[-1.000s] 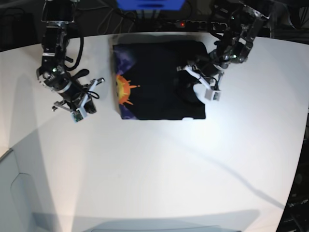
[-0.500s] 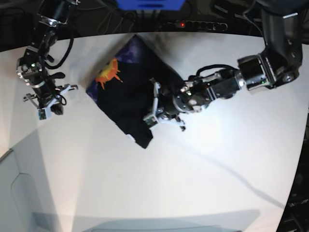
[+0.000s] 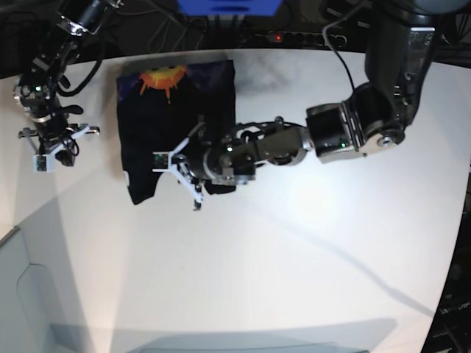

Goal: Fold the T-shirt properly
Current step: 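Slide the folded shirt with both grippers toward the robot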

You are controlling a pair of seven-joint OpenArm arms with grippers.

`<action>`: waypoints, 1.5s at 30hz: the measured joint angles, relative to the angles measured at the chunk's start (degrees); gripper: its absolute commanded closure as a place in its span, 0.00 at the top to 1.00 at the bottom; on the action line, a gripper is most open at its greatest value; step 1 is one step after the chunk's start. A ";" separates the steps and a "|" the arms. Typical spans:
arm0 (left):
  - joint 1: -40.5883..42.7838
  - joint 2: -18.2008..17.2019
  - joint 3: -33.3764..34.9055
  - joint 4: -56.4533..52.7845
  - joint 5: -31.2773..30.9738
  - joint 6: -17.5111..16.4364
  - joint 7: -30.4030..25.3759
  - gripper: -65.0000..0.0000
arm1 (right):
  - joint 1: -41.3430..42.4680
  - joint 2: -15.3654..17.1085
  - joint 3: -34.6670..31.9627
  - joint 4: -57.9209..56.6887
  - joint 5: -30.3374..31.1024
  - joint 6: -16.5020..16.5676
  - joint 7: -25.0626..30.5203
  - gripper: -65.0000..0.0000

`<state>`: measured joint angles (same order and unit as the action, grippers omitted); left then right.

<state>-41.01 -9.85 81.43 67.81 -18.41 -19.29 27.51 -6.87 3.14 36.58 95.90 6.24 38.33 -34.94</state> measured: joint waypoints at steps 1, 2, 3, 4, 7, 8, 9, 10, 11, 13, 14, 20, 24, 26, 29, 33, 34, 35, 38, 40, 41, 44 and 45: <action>0.00 0.55 0.00 -0.63 0.37 -0.02 -0.35 0.07 | 0.00 0.00 0.00 0.00 0.00 0.00 0.02 0.00; 0.00 0.76 0.00 -0.96 0.76 -0.02 -0.59 0.13 | 0.00 0.00 0.00 0.00 0.00 0.00 0.04 0.00; 0.00 0.83 0.00 -1.01 1.11 0.00 -0.63 0.20 | 0.02 0.00 0.00 0.00 0.02 0.00 0.04 0.00; 0.00 0.87 0.00 -1.01 1.92 0.17 -0.85 0.27 | 0.02 -0.02 0.00 0.00 0.02 0.00 0.04 0.00; -0.48 0.92 -0.02 -1.01 2.60 0.68 -1.01 0.49 | 0.00 -0.15 0.00 0.00 0.02 0.00 0.02 0.00; -0.79 0.85 -0.59 -1.01 2.62 0.66 -0.79 0.55 | 0.00 -0.11 -0.24 0.00 0.02 0.00 0.07 0.00; -0.90 0.66 -1.97 -0.92 2.08 0.52 -0.13 0.61 | 0.02 -0.13 -0.26 0.00 0.00 0.00 0.04 0.00; -0.70 0.31 -3.61 -0.28 1.90 0.00 1.03 0.65 | 0.02 -0.13 -0.35 0.00 0.00 0.00 0.00 0.00; -0.44 -0.13 -5.75 0.59 2.01 -0.55 2.34 0.68 | 0.04 -0.13 -0.37 0.00 0.00 0.00 -0.04 0.00; 0.57 -2.08 -9.92 2.95 2.16 -1.81 4.13 0.69 | 0.17 -0.15 -0.35 0.00 0.00 0.00 -0.04 0.00; 0.96 -3.19 -11.80 4.28 2.45 -1.97 4.50 0.69 | 0.26 -0.17 -0.37 0.00 0.00 0.00 0.00 0.00; 0.98 -5.70 -23.85 11.65 2.80 -1.73 4.20 0.69 | 0.33 -2.05 -0.52 0.02 0.04 0.00 -0.17 0.00; 5.55 -9.25 -35.63 15.82 2.64 -1.86 4.28 0.69 | -0.39 -4.48 -0.31 4.17 -0.42 0.00 -0.48 0.00; 9.68 -11.50 -43.93 18.25 2.86 -1.84 4.87 0.69 | -1.57 -6.16 -0.66 8.63 -0.33 0.00 -0.52 0.00; 17.97 -13.68 -59.58 22.84 2.86 -1.27 4.31 0.69 | -3.78 -8.61 -2.21 15.15 -0.13 0.04 0.15 0.00; 31.61 -12.66 -81.37 25.70 3.32 -1.40 5.55 0.69 | -7.93 -10.71 -7.48 18.67 0.11 0.42 0.22 0.00; 34.49 -11.74 -85.92 26.29 3.13 -1.44 5.25 0.68 | -9.42 -10.78 -8.68 18.67 0.20 0.44 0.37 0.00; 36.87 -10.95 -90.12 26.75 3.06 -1.60 5.33 0.68 | -11.08 -10.82 -9.68 18.60 0.20 0.44 0.39 0.00; 41.33 -9.94 -98.68 26.80 2.99 -1.31 4.85 0.68 | -14.58 -10.71 -12.22 17.92 -0.44 0.46 0.44 0.00; 43.56 -9.53 -101.94 26.75 3.30 -1.11 5.14 0.68 | -16.28 -10.78 -13.84 17.73 -0.28 0.46 0.00 0.00; 44.76 -9.38 -102.86 26.73 3.28 -1.01 5.05 0.68 | -16.70 -10.84 -13.88 17.75 0.02 0.44 0.50 0.00; 47.69 -9.03 -104.04 26.73 2.93 -1.53 5.29 0.68 | -17.55 -10.78 -13.84 17.53 0.07 0.44 0.79 0.00; 48.33 -9.03 -104.37 26.73 2.99 -1.53 5.29 0.68 | -17.75 -10.73 -13.84 16.81 0.17 0.44 1.05 0.00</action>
<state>7.31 -18.87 -22.94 94.54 -15.42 -20.82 32.80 -24.62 -7.60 22.74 112.71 6.42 38.76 -33.89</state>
